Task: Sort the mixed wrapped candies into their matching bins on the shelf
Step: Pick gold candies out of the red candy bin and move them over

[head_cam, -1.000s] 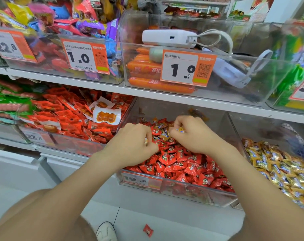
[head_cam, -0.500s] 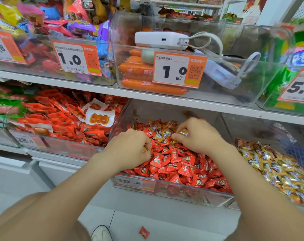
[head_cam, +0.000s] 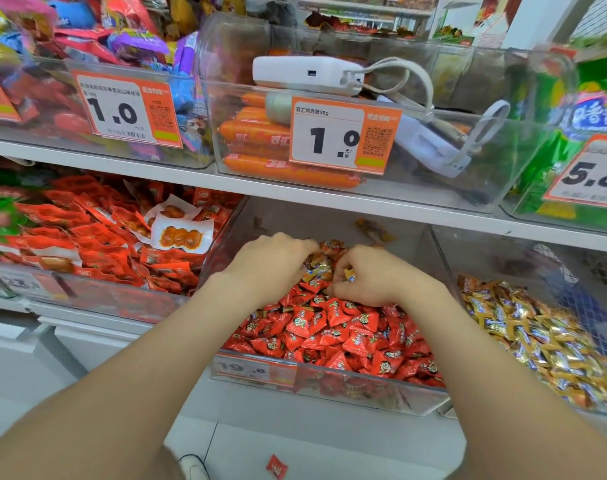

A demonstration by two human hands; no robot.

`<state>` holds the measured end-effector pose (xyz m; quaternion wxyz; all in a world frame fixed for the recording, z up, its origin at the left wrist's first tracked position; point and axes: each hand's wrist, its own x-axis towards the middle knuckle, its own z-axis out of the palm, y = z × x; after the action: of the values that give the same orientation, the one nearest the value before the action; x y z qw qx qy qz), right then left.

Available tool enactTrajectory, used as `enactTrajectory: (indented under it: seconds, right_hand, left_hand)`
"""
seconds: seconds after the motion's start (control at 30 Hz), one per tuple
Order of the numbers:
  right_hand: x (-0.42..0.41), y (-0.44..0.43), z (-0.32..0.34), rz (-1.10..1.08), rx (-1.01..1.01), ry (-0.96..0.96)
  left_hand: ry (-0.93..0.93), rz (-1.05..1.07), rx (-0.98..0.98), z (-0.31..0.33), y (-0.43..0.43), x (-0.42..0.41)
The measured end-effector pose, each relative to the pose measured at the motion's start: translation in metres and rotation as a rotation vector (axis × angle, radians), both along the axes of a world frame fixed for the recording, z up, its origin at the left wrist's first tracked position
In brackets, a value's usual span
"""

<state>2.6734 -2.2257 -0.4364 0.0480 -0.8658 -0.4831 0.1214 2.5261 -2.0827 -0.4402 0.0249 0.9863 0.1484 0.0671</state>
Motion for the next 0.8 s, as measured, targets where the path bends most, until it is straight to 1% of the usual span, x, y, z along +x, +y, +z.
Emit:
enactTrajectory:
  seconds: [0.07, 0.17, 0.23, 0.3, 0.37, 0.43, 0.5, 0.53, 0.67, 0.73, 0.8]
  right_hand:
    - [0.002, -0.003, 0.001, 0.005, 0.021, 0.054]
    - [0.006, -0.008, 0.001, -0.021, 0.104, 0.121]
    - [0.007, -0.013, 0.003, -0.039, 0.198, 0.147]
    - [0.006, -0.019, 0.006, -0.056, 0.304, 0.169]
    - [0.002, -0.026, 0.011, -0.07, 0.382, 0.209]
    - [-0.003, -0.033, 0.014, -0.086, 0.442, 0.266]
    - [-0.009, -0.04, 0.018, -0.093, 0.503, 0.306]
    - [-0.013, -0.044, 0.02, -0.104, 0.53, 0.361]
    - [-0.025, -0.067, 0.029, -0.218, 0.573, 0.7]
    - [-0.027, -0.085, 0.032, -0.271, 0.612, 0.839]
    - [-0.022, -0.11, 0.037, -0.344, 0.648, 0.972]
  left_hand:
    - [0.085, -0.007, 0.088, -0.001, 0.0, 0.002]
    - [0.123, 0.012, 0.101, 0.0, 0.0, 0.004]
    - [0.084, 0.021, 0.058, 0.003, -0.002, 0.004]
    - [-0.007, 0.025, -0.012, 0.005, -0.005, 0.001]
    - [-0.14, 0.021, -0.131, 0.007, -0.011, -0.005]
    - [-0.263, 0.023, -0.301, 0.011, -0.02, -0.013]
    - [-0.33, 0.034, -0.464, 0.015, -0.03, -0.021]
    - [-0.35, 0.044, -0.536, 0.017, -0.034, -0.024]
    - [-0.43, 0.103, -0.847, 0.02, -0.047, -0.029]
    - [-0.426, 0.13, -1.02, 0.024, -0.057, -0.03]
    - [-0.384, 0.139, -1.141, 0.029, -0.071, -0.027]
